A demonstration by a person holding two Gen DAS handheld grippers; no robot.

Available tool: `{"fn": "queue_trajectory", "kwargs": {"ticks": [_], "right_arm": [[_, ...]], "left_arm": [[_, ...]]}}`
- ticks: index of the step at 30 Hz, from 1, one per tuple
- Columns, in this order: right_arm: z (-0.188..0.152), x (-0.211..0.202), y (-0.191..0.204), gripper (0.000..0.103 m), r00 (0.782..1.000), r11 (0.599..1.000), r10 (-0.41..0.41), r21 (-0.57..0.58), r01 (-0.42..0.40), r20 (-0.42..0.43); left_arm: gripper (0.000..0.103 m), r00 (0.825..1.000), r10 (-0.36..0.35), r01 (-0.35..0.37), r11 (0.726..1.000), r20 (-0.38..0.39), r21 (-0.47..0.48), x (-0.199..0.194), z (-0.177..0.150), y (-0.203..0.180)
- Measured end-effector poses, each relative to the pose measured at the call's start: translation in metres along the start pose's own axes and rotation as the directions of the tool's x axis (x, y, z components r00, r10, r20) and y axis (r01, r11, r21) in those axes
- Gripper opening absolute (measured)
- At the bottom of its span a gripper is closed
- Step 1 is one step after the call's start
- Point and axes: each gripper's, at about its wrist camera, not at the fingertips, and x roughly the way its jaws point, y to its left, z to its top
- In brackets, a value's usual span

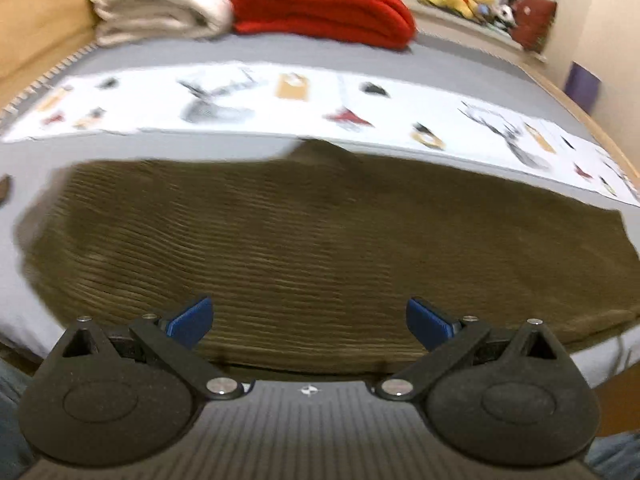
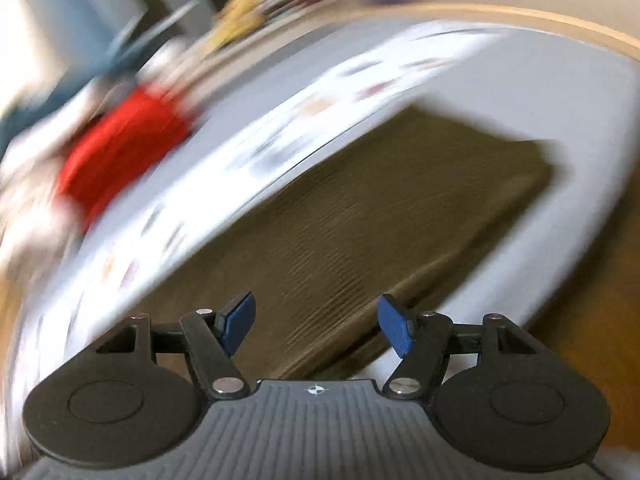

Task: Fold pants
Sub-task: 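Move the right tool to the pant leg cuffs and grasp them, then lift the gripped cuffs with the right tool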

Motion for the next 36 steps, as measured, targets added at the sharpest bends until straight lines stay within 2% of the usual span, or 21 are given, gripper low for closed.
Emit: {"fn": "queue_trajectory", "kwargs": {"ticks": [4,8,11,15,21,22,24,26,28,33,36], "right_arm": [[0.039,0.015,-0.084,0.070,0.997,0.962,-0.053,0.272,0.038,0.048],[0.059,0.035,-0.125,0.071,0.997,0.942,-0.037,0.336,0.010,0.075],[0.066,0.054,-0.128,0.071,0.996,0.949,-0.023,0.315,-0.007,0.091],[0.074,0.076,-0.135,0.071,0.994,0.954,-0.071,0.298,0.042,0.085],[0.071,0.093,-0.103,0.081,0.983,0.986,-0.141,0.105,0.130,0.114],[0.069,0.092,-0.103,0.081,0.986,0.988,-0.126,0.106,0.114,0.113],[0.068,0.089,-0.110,0.079,0.993,0.984,-0.050,0.173,0.032,0.104],[0.062,0.086,-0.126,0.079,0.992,0.941,0.030,0.332,-0.070,0.123],[0.058,0.086,-0.136,0.079,0.986,0.906,0.059,0.407,-0.118,0.154],[0.061,0.089,-0.127,0.079,0.990,0.929,0.065,0.353,-0.107,0.129],[0.065,0.098,-0.128,0.078,0.987,0.908,0.107,0.393,-0.145,0.117]], "left_arm": [[0.103,0.999,-0.025,0.026,1.000,-0.042,0.007,0.011,-0.003,-0.023],[0.103,0.998,0.017,-0.017,1.000,-0.057,0.003,0.024,-0.003,-0.027],[0.103,0.996,0.056,-0.057,0.998,-0.070,-0.012,0.035,0.002,-0.024],[0.103,0.993,0.079,-0.081,0.996,-0.086,-0.032,0.043,0.007,-0.015],[0.103,0.991,0.084,-0.092,0.993,-0.107,-0.067,0.051,0.005,0.001],[0.103,0.990,0.085,-0.094,0.993,-0.115,-0.071,0.053,0.004,0.003],[0.103,0.988,0.077,-0.089,0.993,-0.135,-0.082,0.058,0.002,0.009],[0.103,0.987,0.073,-0.086,0.992,-0.146,-0.091,0.061,-0.001,0.014],[0.103,0.987,0.076,-0.091,0.991,-0.144,-0.096,0.063,-0.004,0.018],[0.103,0.987,0.080,-0.095,0.990,-0.140,-0.103,0.066,-0.003,0.023],[0.103,0.987,0.075,-0.090,0.991,-0.140,-0.103,0.066,-0.003,0.025]]}}
